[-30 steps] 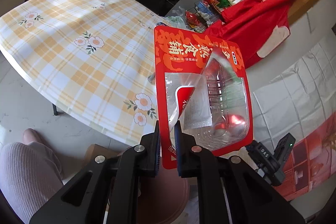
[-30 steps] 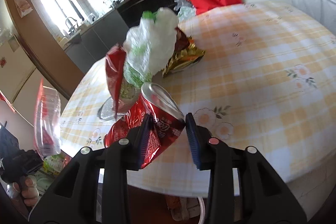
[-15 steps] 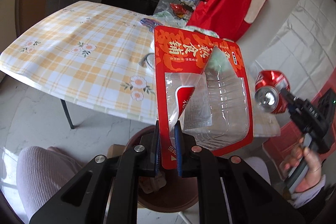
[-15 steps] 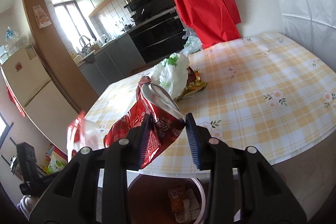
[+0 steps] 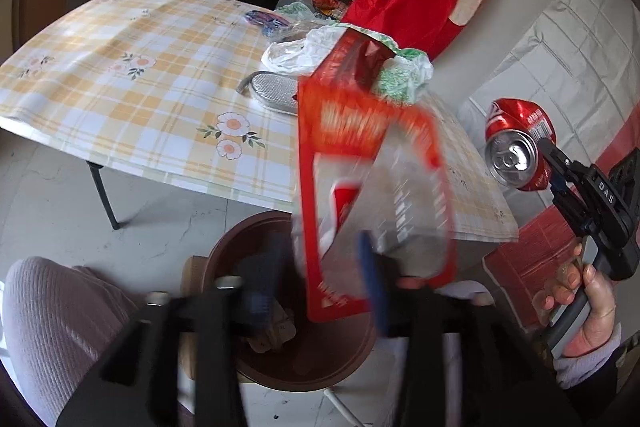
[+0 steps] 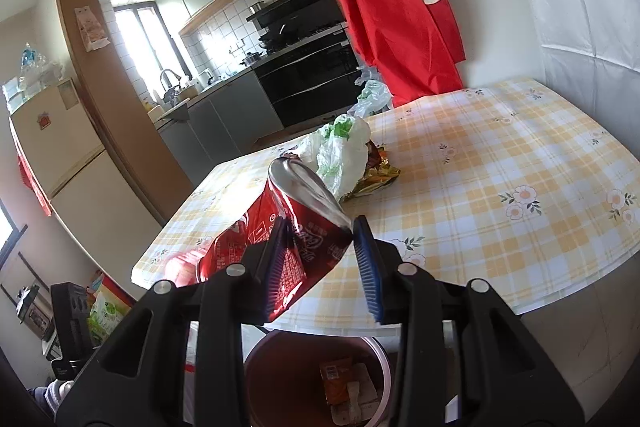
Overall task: Collect trash
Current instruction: 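Lower both held items over the bin and open both grippers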
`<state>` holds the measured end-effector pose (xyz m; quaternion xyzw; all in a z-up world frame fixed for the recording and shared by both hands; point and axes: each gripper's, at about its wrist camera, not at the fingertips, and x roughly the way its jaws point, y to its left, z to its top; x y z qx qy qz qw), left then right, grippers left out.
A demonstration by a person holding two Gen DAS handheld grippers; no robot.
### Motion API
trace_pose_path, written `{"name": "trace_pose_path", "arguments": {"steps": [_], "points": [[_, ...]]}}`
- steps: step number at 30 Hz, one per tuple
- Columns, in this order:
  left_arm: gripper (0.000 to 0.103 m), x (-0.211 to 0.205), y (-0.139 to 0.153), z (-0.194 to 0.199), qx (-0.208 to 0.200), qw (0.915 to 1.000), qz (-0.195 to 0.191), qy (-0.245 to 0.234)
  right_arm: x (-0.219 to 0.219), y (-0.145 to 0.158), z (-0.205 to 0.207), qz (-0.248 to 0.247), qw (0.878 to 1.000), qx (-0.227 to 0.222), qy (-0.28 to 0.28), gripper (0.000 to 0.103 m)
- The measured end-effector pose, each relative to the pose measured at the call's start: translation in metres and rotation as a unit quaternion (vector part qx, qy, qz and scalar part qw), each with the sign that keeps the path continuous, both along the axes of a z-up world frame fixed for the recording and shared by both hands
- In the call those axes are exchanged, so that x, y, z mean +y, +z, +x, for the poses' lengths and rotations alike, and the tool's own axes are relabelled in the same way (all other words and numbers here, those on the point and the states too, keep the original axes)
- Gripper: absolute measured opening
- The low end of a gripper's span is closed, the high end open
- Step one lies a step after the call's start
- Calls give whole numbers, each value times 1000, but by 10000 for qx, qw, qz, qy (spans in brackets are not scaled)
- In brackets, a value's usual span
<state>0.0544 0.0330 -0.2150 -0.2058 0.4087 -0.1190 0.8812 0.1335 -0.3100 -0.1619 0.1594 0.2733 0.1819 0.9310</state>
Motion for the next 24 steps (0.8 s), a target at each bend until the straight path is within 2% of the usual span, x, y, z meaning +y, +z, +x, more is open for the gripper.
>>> {"name": "trace_pose_path", "arguments": {"steps": [3,6,8,11,16,24], "points": [[60,6,4,0,-90,9996,113,225,3,-1,-1,-49,10000,-2,45,37],[72,13,12,-3,-263,9979,328,501,5,-2,0,-56,9999,12,104,37],[81,19,18,-6,-392,9958,463,693,9,-2,-1,-111,9998,0,165,37],[89,28,27,-10,-604,9909,698,984,17,0,-2,-213,9994,-29,264,37],[95,44,33,-15,-759,9834,865,1403,28,0,-5,-357,9984,-42,440,37],[96,51,33,-16,-746,9795,933,1624,50,-4,-8,-526,9952,108,822,37]]}}
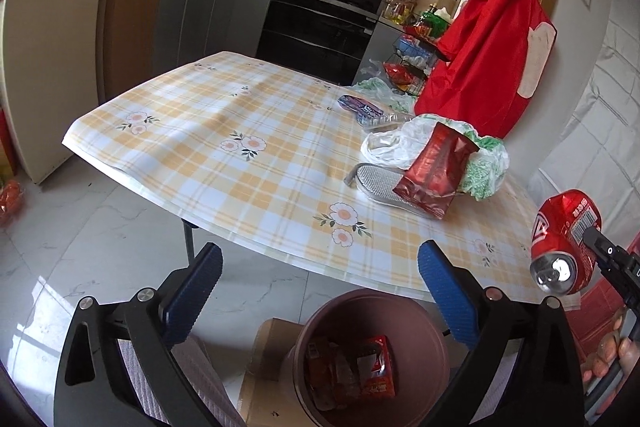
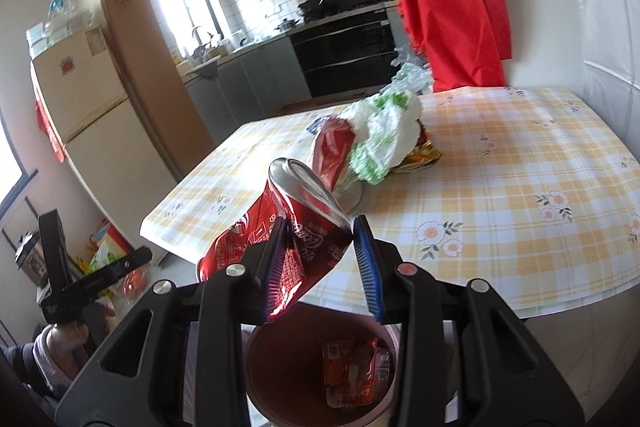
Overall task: Collect trash
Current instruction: 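Lower both held items over the bin and open both grippers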
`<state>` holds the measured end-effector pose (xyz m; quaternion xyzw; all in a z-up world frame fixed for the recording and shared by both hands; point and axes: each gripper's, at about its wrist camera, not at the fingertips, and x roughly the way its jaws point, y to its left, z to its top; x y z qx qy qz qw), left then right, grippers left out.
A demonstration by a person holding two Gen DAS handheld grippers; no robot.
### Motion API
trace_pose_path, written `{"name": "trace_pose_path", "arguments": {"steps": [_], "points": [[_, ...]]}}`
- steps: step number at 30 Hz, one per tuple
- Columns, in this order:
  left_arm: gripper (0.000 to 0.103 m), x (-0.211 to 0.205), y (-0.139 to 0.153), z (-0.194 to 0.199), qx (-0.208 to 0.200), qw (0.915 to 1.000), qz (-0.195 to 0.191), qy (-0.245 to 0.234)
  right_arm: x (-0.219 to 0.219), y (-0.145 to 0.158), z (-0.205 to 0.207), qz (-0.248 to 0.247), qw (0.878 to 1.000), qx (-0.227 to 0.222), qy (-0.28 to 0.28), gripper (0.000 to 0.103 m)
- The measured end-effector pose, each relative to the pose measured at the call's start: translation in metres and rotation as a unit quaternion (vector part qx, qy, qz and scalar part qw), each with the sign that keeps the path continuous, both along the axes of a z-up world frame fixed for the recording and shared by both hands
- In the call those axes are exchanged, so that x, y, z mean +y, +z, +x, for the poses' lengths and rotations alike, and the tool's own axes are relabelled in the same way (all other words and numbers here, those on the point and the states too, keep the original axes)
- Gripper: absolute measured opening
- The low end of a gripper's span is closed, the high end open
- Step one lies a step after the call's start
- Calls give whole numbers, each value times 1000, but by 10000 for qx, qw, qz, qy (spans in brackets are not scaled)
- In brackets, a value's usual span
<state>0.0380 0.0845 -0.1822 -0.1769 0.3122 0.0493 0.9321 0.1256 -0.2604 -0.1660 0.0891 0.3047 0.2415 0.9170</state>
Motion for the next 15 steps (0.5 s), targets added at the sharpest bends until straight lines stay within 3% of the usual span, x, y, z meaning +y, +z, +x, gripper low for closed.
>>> {"name": "trace_pose_path", "arguments": {"steps": [9,15], "points": [[96,4,-3,1,51,10000,-1,85,28,-10,-2,-114,9981,273,544,39],[96,4,-4,2,83,9999,59,96,38,-14,-2,-251,9974,343,590,53]]}}
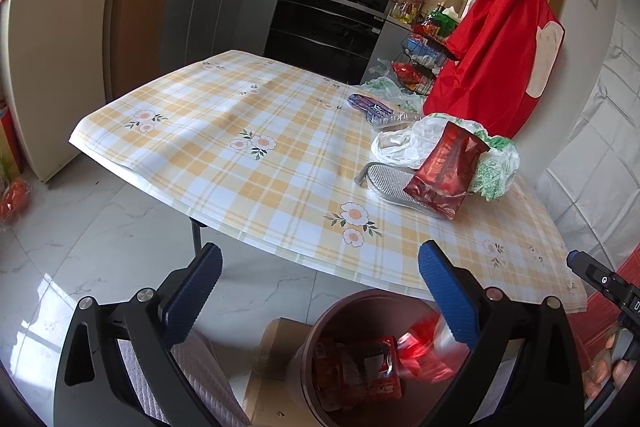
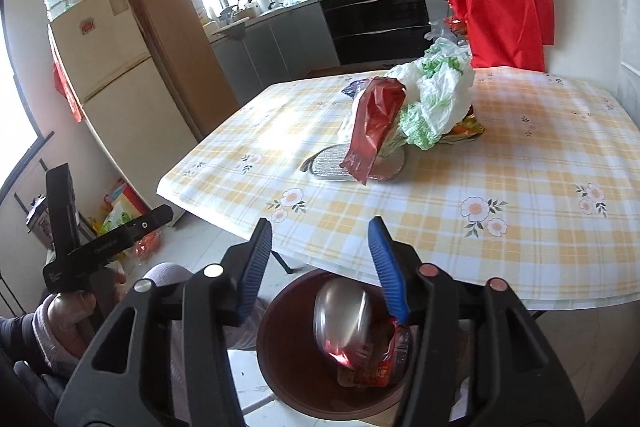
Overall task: Collect trash
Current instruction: 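Lower both held items over the bin and open both grippers, then grasp the dark red bag with the left gripper while the right gripper grasps the white-green plastic bag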
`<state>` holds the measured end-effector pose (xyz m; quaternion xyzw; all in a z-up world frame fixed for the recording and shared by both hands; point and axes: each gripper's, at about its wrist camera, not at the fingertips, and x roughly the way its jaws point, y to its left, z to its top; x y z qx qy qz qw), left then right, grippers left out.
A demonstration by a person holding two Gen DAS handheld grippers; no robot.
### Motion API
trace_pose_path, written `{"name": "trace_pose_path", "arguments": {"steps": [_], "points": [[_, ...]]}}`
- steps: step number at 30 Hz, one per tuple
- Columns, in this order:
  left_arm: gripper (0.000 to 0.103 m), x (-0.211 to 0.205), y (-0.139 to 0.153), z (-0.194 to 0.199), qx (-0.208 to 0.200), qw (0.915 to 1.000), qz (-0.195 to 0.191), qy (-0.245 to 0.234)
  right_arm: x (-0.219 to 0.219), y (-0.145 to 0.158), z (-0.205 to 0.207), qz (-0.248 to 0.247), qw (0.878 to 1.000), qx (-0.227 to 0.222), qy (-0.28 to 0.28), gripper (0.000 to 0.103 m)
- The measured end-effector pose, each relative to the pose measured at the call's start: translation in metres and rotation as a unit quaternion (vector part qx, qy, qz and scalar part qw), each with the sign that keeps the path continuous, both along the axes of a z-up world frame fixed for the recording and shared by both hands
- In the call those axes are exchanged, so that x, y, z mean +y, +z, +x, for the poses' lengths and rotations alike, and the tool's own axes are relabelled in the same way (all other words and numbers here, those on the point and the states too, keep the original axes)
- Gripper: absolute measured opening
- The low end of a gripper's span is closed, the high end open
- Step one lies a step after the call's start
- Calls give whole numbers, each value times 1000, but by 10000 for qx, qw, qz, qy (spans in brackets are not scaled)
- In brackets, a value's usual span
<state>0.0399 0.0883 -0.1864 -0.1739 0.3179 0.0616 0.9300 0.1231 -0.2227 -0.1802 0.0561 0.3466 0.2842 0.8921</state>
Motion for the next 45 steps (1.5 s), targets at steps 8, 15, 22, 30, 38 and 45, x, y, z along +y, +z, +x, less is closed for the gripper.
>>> {"name": "trace_pose_path", "arguments": {"steps": [8,15,22,30,38,45], "points": [[96,0,-2,2,36,10000,17,14,-16,-1,6,-224,9973,-17,-695,94],[96,-4,-5,5,98,9999,106,-26,-30,-9,14,-429,9928,38,-1120,97],[96,-10,-12,12,231,9995,177,-150,-38,-21,21,-423,9914,153,-1228,97],[96,-36,-11,41,233,9963,368,-744,-48,-41,34,-334,9904,336,-1299,97],[96,-96,-13,112,137,9825,832,-1659,-64,-60,50,-186,9888,476,-1404,97],[96,-141,-31,183,310,9707,1104,-2110,-85,-71,62,-82,9859,578,-1569,97]]}}
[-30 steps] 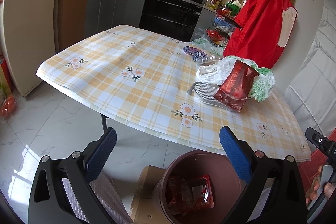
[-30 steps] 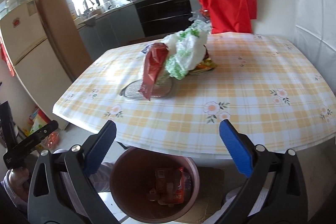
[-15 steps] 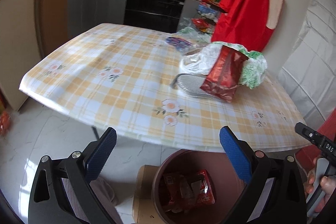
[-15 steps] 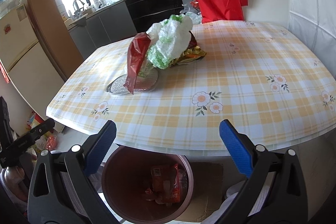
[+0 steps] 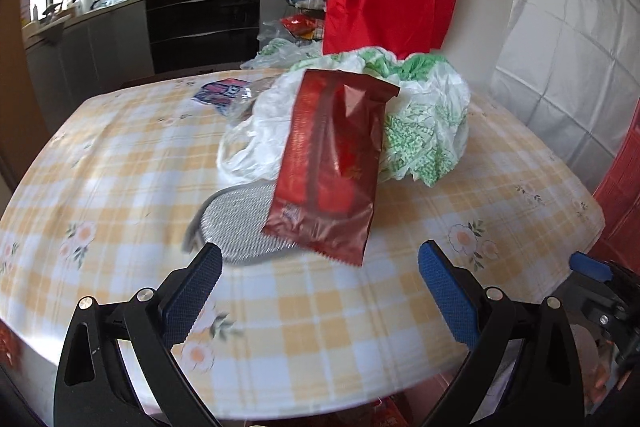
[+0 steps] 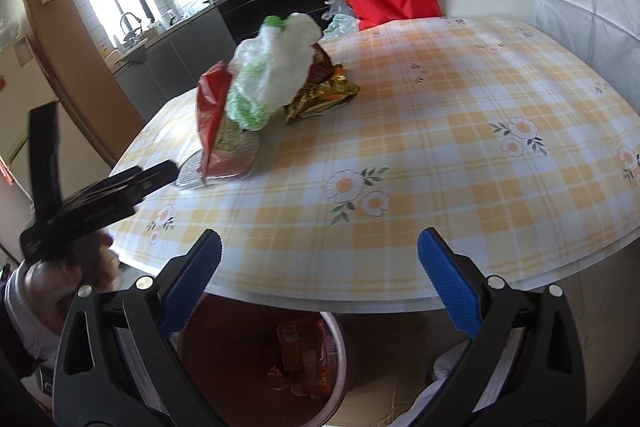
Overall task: Collect trash
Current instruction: 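Grasp the dark red bag with the left gripper while the right gripper grasps the white-green plastic bag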
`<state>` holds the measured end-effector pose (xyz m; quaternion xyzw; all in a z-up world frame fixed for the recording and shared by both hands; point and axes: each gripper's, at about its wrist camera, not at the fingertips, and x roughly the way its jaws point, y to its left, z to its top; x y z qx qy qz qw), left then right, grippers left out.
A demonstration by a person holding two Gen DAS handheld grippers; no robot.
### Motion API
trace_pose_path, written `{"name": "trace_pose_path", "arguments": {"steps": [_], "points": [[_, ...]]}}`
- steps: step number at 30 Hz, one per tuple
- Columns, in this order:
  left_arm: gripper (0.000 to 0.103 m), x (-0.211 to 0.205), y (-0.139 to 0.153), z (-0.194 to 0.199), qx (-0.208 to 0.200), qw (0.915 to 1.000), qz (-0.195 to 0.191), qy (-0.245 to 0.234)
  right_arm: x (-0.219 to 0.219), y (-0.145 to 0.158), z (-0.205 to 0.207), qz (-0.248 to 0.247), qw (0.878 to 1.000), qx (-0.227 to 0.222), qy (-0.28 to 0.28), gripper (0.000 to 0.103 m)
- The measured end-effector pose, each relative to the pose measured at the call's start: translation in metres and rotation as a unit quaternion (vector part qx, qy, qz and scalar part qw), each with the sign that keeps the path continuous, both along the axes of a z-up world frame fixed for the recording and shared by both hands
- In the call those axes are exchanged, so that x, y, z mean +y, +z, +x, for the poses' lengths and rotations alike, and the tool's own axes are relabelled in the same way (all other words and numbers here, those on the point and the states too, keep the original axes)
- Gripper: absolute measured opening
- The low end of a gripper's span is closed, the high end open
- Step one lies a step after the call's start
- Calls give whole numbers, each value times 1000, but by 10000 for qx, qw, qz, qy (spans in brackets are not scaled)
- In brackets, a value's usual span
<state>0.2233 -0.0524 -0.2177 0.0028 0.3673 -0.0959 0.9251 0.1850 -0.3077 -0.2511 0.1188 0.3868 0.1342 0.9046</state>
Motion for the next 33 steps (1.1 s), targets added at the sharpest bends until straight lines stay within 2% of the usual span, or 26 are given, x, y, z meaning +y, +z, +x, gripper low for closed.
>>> {"name": "trace_pose_path", "arguments": {"steps": [6,7,8,9,11,12,13,17,19,26,33], "points": [[96,-22,-15,38,47,9991,401,-96,-14,-6,9,59,9999,65,-133,97],[91,-23,-16,41,70,9992,394,-85,-16,-6,10,67,9998,67,-148,97],[78,-23,-18,44,105,9993,361,-84,-17,-6,10,67,9998,69,-158,97],[73,-21,-19,47,188,9993,308,-89,-18,-6,11,65,9998,74,-178,97],[29,-17,-20,47,320,9991,237,-118,-20,-6,12,70,9997,76,-200,97],[18,-17,-19,46,345,9990,272,-120,-21,-7,13,68,9997,78,-210,97],[14,-15,-18,42,309,9987,409,-40,-21,-7,14,64,9997,81,-214,97],[4,8,-8,29,265,9996,-33,25,-18,-5,15,27,9999,63,-157,97],[3,17,-3,23,221,9996,-159,69,-12,-2,16,-12,9999,38,-98,97],[2,60,20,-10,-22,9964,-753,380,8,17,26,-66,9996,-211,181,97],[2,104,30,-46,-176,9896,-1209,761,31,40,57,-144,9969,-610,474,97]]}}
